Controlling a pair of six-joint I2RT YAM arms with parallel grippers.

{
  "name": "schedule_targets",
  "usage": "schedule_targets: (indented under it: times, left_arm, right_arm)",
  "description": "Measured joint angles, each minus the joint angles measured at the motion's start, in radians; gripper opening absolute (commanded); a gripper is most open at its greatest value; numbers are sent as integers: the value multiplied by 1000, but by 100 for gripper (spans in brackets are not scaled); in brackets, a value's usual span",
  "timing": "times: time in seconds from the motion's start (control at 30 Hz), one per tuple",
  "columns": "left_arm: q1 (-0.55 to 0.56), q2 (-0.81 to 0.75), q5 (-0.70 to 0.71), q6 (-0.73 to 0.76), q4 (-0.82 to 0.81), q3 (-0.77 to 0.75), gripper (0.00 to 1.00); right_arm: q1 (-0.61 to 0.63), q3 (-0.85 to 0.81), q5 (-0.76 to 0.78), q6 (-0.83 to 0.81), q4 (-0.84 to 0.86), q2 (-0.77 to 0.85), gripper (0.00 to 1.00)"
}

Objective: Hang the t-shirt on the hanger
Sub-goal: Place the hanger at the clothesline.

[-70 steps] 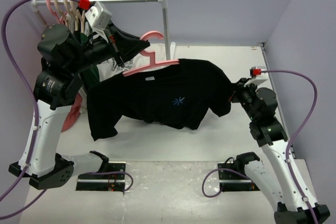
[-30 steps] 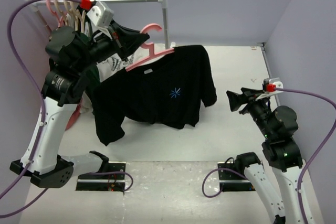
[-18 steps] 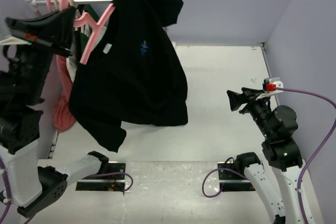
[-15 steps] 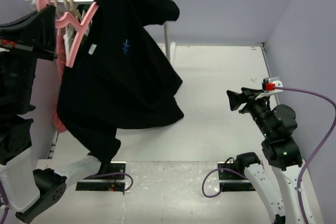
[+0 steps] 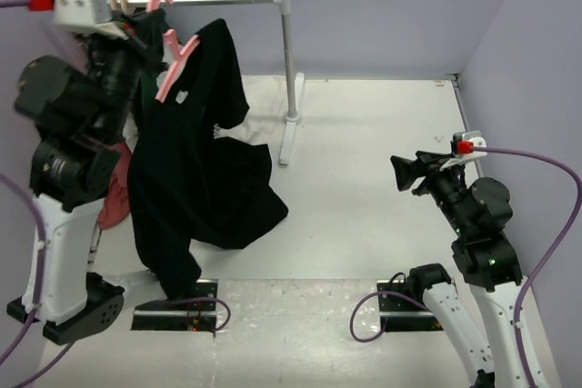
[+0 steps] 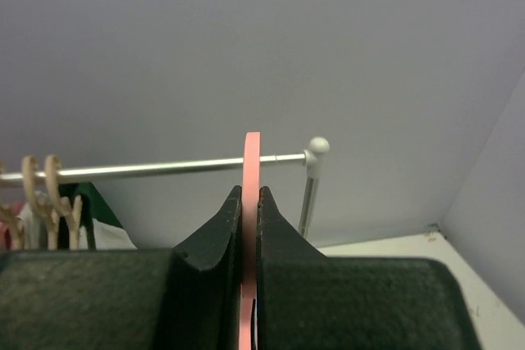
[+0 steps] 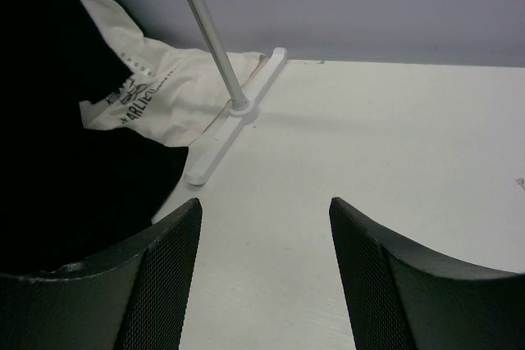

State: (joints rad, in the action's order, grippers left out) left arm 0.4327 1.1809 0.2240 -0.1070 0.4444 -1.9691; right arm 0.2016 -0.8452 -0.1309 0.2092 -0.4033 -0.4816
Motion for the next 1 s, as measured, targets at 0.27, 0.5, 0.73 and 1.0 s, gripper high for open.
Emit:
schedule_targets:
  times: [0.27,0.5,0.73,1.0]
  left_arm:
    - [-18,215,-82,6,11,12,0]
    - [-185,277,-184,-56,-35,60,0]
    - [-256,306,-270,-112,-146,150,0]
    - [-262,446,-262,-122,-172,-22,0]
  right_arm:
    - [0,5,-21,0,5,-9,65]
    - [0,23,-45,0,14,-9,65]
    - [0,29,-72,0,28,-16,65]
    - [0,32,-87,0,32,-31,64]
